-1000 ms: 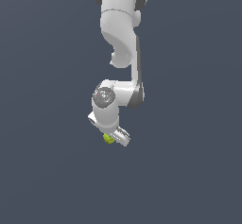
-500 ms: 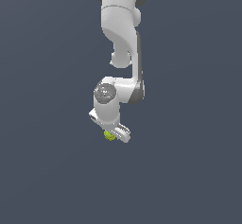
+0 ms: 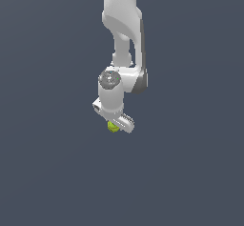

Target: Pick up the object and move it to a goal position.

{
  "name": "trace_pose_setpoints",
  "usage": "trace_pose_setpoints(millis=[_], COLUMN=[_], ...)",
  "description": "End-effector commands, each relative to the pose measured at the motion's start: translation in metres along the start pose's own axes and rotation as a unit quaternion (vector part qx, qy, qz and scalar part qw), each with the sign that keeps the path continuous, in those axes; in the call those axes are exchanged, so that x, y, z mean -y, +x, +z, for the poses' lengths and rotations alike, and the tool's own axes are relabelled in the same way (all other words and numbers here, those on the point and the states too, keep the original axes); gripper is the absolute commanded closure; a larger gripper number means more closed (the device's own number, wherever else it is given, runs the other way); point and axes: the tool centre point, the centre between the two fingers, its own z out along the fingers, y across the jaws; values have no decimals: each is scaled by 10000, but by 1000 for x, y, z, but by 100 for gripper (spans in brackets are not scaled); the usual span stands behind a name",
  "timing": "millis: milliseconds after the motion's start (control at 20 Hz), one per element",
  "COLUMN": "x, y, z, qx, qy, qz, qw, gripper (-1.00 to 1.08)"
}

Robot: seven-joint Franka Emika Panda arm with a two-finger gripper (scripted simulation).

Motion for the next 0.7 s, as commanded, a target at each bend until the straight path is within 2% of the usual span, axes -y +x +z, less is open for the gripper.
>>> trace_pose_setpoints(millis=[0,650], x=[-5,-30], y=[-14,-83], z=[-9,-51], qx=[-9,-8], qy=[7,9], qz=[-1,-1], qw=[10000,10000], gripper=[108,108])
